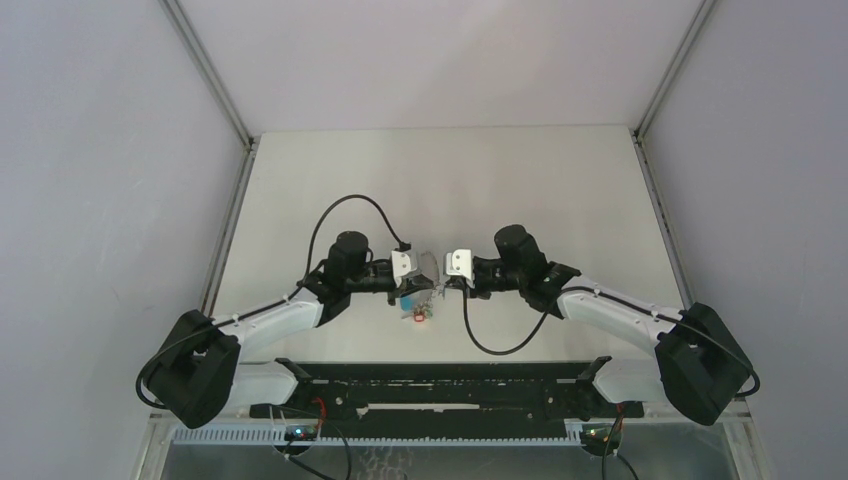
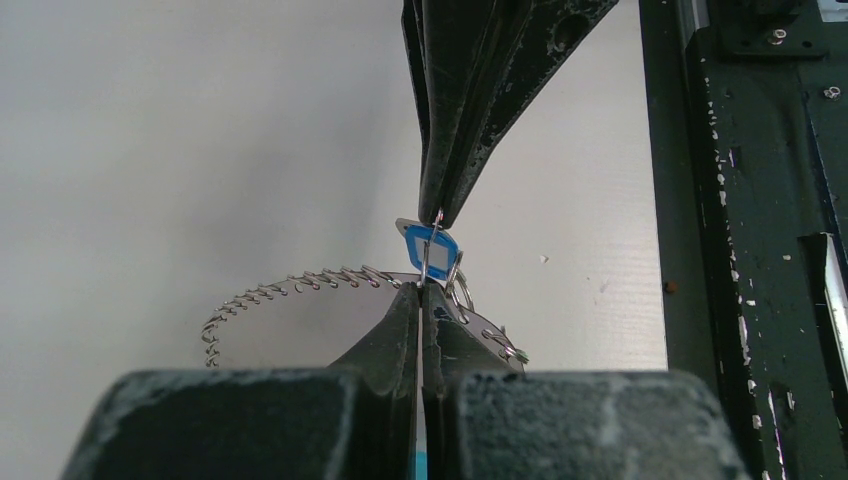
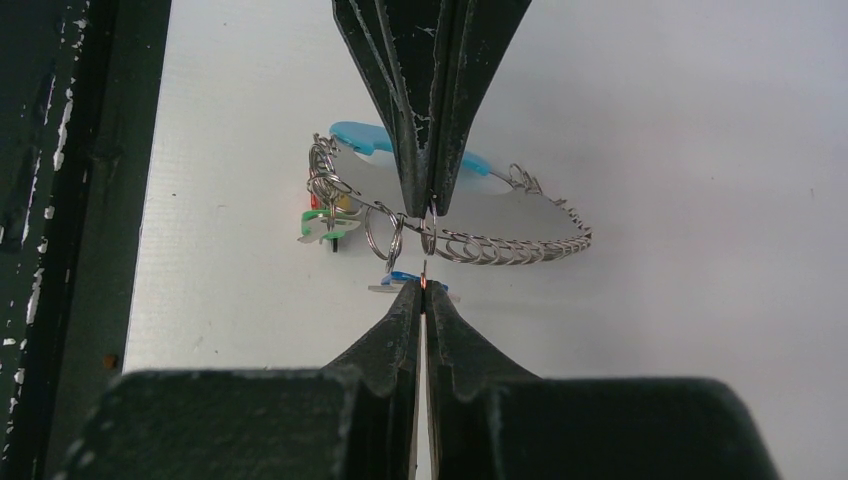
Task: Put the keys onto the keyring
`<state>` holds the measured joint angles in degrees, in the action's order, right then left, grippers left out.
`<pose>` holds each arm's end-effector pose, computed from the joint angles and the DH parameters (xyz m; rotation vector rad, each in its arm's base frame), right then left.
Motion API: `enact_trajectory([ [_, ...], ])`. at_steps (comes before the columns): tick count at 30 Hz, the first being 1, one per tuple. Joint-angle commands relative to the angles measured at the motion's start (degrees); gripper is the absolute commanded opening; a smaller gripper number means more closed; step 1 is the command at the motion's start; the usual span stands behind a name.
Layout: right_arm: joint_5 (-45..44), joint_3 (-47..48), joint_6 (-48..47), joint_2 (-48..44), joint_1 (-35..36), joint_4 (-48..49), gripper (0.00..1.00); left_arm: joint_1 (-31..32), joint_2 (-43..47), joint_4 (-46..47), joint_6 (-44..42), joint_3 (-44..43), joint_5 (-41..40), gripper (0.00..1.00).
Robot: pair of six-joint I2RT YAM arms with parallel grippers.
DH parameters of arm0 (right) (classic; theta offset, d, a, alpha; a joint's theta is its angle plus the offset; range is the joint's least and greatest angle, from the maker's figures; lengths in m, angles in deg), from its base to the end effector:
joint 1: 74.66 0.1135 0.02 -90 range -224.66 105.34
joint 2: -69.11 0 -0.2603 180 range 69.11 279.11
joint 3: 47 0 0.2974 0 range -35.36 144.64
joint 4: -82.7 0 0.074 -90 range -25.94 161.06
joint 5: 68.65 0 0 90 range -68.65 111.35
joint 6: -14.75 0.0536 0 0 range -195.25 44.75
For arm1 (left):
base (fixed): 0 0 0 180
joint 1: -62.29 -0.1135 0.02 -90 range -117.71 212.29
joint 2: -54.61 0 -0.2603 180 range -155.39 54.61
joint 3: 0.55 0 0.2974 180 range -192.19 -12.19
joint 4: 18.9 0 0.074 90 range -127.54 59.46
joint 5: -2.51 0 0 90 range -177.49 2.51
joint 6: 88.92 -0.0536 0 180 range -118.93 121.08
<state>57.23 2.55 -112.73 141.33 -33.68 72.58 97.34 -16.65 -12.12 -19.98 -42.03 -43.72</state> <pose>0.2162 0.2294 0.1831 -1.5907 1.3710 0.7037 0.2229 -0.2016 0.1683 1.3364 1.4360 -0.9087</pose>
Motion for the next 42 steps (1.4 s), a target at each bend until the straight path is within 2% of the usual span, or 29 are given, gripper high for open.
enact_trajectory([
  [1, 0.2, 0.8, -1.1, -0.5, 0.7, 1.6, 0.0, 0.4, -0.1, 3.1, 0.7, -0.6, 1.4, 0.0],
  [23, -2.7, 0.9, -1.3, -0.4, 1.3, 1.5, 0.0, 0.4, -0.1, 3.1, 1.1, -0.7, 1.4, 0.0],
  [42, -1.2, 1.0, -1.7, -0.8, 1.8, 1.0, 0.0, 0.4, -0.2, 3.1, 1.4, -0.7, 1.5, 0.0],
])
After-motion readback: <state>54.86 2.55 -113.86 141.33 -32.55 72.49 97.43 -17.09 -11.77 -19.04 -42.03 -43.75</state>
